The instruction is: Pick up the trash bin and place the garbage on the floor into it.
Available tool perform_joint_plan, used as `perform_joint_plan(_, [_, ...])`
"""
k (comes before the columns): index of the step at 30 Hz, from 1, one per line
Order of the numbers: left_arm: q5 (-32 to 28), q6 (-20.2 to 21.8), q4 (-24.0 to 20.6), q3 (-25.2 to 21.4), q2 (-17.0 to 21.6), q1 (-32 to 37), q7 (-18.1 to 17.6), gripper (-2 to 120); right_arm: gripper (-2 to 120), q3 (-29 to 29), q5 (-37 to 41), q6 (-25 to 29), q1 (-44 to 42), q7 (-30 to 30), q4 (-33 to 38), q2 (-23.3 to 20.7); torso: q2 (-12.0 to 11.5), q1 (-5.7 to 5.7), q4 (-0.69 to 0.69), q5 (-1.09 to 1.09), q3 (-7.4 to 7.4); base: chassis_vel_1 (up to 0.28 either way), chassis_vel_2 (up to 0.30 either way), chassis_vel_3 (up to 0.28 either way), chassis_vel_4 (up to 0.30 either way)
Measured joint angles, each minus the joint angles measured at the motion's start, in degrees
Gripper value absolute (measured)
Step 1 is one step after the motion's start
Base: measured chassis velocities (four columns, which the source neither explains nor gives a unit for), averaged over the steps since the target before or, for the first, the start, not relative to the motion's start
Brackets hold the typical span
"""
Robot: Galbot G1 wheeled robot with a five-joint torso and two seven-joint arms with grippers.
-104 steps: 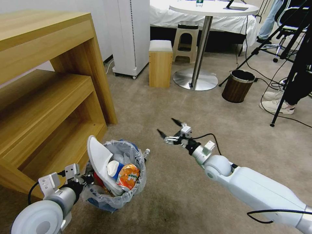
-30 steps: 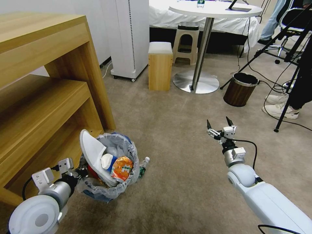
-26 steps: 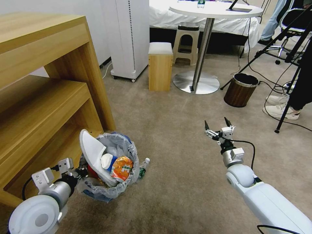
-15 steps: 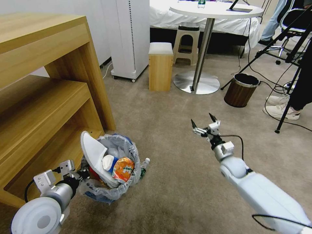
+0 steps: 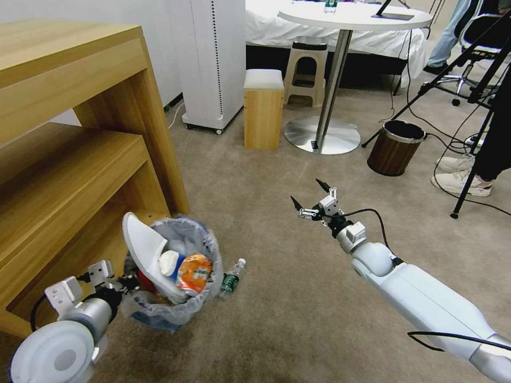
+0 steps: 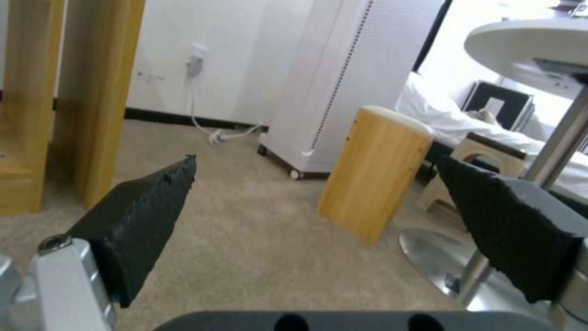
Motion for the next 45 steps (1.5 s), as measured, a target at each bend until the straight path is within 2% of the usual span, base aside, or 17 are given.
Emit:
perform_joint_plan(9, [0.06, -0.34, 3.12, -1.54, 0.25, -0.9, 0.42, 0, 100, 2.34, -1.3, 1.65, -2.38, -0.37, 0.13, -0.67, 0.0, 0.0, 0.01, 0.03, 0.0, 0.0, 0.0, 0.0, 0.0])
perform_joint_plan(20, [-0.52, -0.43, 3.35, -3.46, 1.41, -0.42, 0.58, 0, 100, 3.16, -1.94, 2.06, -2.67, -0.55, -0.01, -0.64, 0.0, 0.0, 0.01, 0.02, 0.0, 0.0, 0.0, 0.0, 0.0])
perform_joint_plan(26, [-0.99, -0.47, 3.12, -4.15, 1.9, -0.05, 0.59, 0, 100, 2.23, -3.2, 2.51, -1.62, -3.14, -0.58, -0.8, 0.0, 0.0, 0.01, 0.02, 0.0, 0.0, 0.0, 0.0, 0.0])
perform_joint_plan(33, [-1.17, -0.51, 2.39, -4.3, 1.58, 0.28, 0.57, 0, 100, -3.0, -12.08, 4.11, 1.59, -6.17, -0.93, 0.15, 0.0, 0.0, 0.01, 0.01, 0.0, 0.0, 0.0, 0.0, 0.0])
perform_joint_plan(45, [-0.38, -0.52, 1.51, -3.52, -0.14, 0.43, 0.28, 0, 100, -14.6, -18.47, 7.93, 6.86, -7.19, -2.92, 3.01, 0.0, 0.0, 0.01, 0.01, 0.0, 0.0, 0.0, 0.0, 0.0])
